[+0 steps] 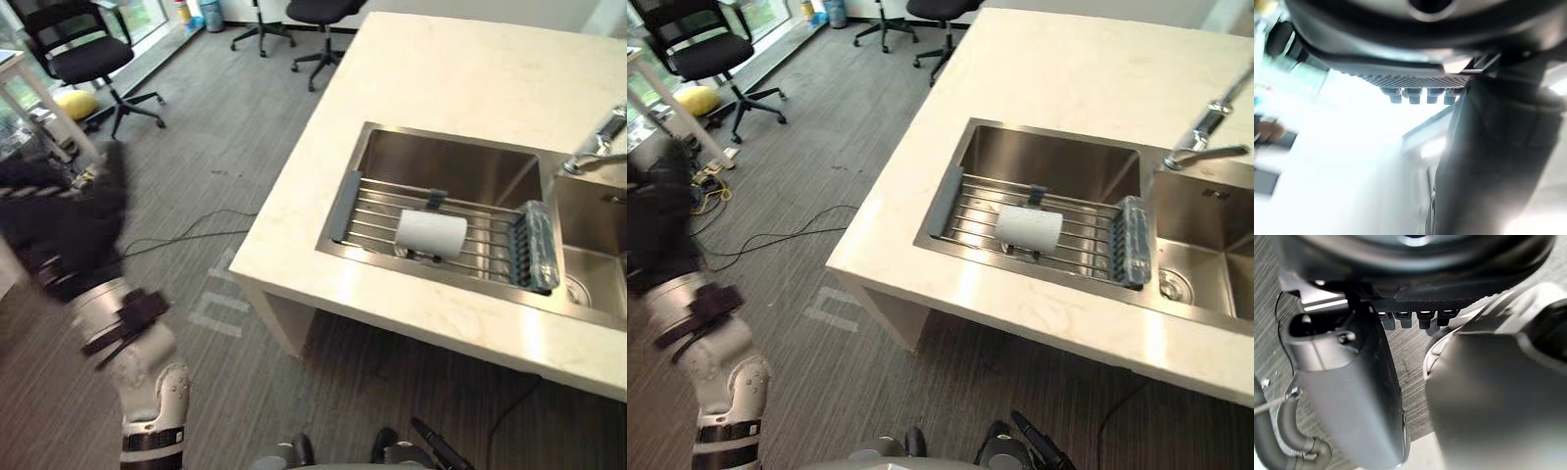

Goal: Walk over to the sink, pick up the cup, carry it to the dishwasher, place the cup inside the dishwasher, then close the dishwasher door

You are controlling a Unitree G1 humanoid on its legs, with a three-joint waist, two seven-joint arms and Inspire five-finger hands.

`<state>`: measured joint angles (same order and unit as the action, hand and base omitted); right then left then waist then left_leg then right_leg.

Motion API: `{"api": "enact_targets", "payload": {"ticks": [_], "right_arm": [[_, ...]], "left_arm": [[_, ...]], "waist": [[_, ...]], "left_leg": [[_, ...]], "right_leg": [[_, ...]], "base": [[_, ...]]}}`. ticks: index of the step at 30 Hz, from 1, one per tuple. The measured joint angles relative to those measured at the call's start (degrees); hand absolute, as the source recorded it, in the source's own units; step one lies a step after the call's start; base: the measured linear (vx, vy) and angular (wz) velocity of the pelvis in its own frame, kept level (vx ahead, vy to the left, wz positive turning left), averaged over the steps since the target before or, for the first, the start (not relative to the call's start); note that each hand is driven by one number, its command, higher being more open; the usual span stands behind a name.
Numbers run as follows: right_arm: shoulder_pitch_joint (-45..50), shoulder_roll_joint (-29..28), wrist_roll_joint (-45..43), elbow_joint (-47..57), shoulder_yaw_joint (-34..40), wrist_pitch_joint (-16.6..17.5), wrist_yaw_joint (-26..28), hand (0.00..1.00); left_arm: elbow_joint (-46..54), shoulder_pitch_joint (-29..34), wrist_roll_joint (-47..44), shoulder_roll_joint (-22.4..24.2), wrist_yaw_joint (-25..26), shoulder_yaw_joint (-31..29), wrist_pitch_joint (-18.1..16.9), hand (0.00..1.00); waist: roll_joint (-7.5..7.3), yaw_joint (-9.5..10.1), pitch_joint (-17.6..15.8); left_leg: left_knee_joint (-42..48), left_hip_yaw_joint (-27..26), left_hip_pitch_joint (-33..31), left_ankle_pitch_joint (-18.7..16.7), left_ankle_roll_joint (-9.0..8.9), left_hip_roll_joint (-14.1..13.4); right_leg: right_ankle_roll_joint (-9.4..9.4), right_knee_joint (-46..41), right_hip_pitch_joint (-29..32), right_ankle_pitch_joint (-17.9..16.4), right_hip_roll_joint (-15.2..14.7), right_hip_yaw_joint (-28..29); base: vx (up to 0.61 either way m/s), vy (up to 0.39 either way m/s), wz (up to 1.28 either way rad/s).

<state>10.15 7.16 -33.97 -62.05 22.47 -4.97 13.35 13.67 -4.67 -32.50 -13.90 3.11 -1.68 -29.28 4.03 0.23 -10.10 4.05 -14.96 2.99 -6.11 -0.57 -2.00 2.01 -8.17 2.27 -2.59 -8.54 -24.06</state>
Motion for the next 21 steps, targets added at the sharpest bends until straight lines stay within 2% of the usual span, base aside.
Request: {"api": "enact_targets", "payload": {"ticks": [2,5,6,7,10,12,15,19,21], "right_arm": [[-0.08,0.00,0.31,0.03,0.40,-0.26,0.02,1.00],[0.01,0.06,0.34,0.02,1.04,-0.60,0.00,1.00],[-0.10,0.02,0.29,0.02,1.00,-0.64,0.01,1.00],[-0.07,0.04,0.29,0.02,0.98,-0.65,0.00,1.00],[-0.05,0.35,0.25,0.28,0.92,-0.67,-0.01,1.00],[-0.38,0.74,0.10,0.67,0.81,-0.68,0.00,1.00],[-0.30,0.95,-0.32,1.19,0.57,-0.68,-0.03,1.00],[1.61,1.19,-1.94,3.29,-0.81,-0.74,-0.74,1.00],[2.19,1.18,-3.05,3.65,-0.84,-0.76,-1.74,1.00]], "left_arm": [[-1.71,-2.38,0.40,-0.97,-4.74,5.82,5.25,1.00],[-3.71,-4.95,0.75,-2.09,-7.54,8.28,9.41,1.00],[-5.02,-6.14,1.08,-3.85,-8.53,8.48,11.07,1.00],[-5.68,-6.88,1.19,-4.79,-8.74,8.73,12.21,1.00],[-7.44,-8.70,2.46,-7.55,-9.04,10.27,14.32,1.00],[-9.44,-10.23,6.76,-10.94,-9.26,12.84,16.00,1.00],[-10.74,-11.11,11.39,-12.92,-9.26,15.17,17.85,1.00],[-11.05,-12.98,14.52,-13.14,-7.04,16.10,19.91,1.00],[-11.03,-14.57,14.54,-13.84,-5.34,16.10,20.56,1.00]], "waist": [[0.31,-1.36,0.20],[0.95,-1.98,0.56],[1.35,-2.88,0.81],[1.51,-2.95,0.91],[1.89,-2.94,1.20],[1.97,-2.90,1.26],[1.95,-3.15,1.31],[1.82,-3.19,1.40],[1.72,-3.20,1.34]], "left_leg": [[-0.05,-1.06,-0.02,0.14,-0.21,-0.09],[-0.42,-1.91,0.33,0.39,-0.57,-0.29],[-1.02,-2.14,0.86,0.43,-0.64,-0.60],[-1.31,-2.30,1.33,0.47,-0.69,-0.74],[-1.85,-2.37,1.89,0.51,-0.75,-0.98],[-1.91,-2.58,1.91,0.66,-0.78,-0.97],[-1.90,-2.81,1.97,0.85,-0.72,-0.95],[-1.71,-4.90,1.73,0.85,-0.55,-1.11],[-1.32,-6.57,1.56,0.49,-0.52,-1.58]], "right_leg": [[-0.05,1.83,-0.01,1.22,0.59,1.23],[-0.39,4.48,-0.72,2.82,1.38,1.93],[-0.61,6.61,-1.84,3.85,2.11,1.83],[-0.72,7.74,-2.58,4.40,2.50,1.91],[-0.87,10.78,-4.23,5.98,3.38,1.70],[-1.07,13.06,-5.07,7.52,3.77,1.82],[-1.16,13.10,-4.94,7.85,3.75,2.21],[-1.23,12.90,-3.40,8.24,3.92,4.16],[-1.37,8.99,-0.84,6.49,3.80,5.60]], "base": [[0.00,0.009,-0.32],[0.00,-0.011,-0.24],[0.00,-0.031,-0.11],[-0.02,-0.031,-0.08],[-0.04,-0.025,-0.01],[-0.07,-0.010,-0.03],[-0.08,0.005,-0.06],[-0.08,0.008,-0.27],[-0.05,0.002,-0.42]]}}
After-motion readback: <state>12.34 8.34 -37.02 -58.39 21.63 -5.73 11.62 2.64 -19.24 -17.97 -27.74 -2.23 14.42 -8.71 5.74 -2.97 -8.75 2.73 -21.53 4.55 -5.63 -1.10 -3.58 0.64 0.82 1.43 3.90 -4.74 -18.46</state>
